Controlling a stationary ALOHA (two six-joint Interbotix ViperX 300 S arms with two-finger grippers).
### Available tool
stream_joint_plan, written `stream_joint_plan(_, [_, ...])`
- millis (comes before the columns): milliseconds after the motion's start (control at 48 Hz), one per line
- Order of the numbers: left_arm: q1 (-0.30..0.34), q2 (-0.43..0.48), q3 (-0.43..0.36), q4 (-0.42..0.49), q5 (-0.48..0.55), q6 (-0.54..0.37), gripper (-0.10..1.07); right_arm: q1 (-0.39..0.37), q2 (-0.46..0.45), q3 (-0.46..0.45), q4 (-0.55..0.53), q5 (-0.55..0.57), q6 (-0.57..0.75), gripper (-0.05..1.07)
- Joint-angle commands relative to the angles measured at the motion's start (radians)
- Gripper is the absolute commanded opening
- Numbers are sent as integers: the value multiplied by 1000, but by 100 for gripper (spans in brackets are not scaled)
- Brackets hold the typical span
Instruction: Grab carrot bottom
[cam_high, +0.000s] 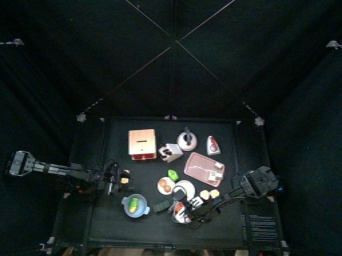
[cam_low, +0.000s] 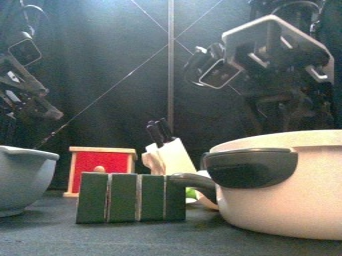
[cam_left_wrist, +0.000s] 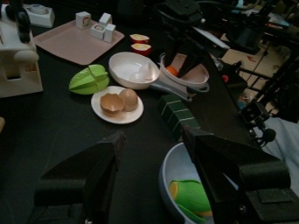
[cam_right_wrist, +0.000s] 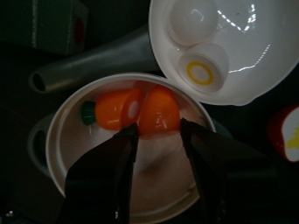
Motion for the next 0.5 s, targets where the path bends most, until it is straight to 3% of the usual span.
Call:
stream_joint_plan(0, [0,0,-11,0,-5,0,91,-5,-61,-40,-12,44,0,64])
stream_joint_plan(479, [0,0,-11,0,-5,0,91,-12,-121,-77,-74,75,-31,64])
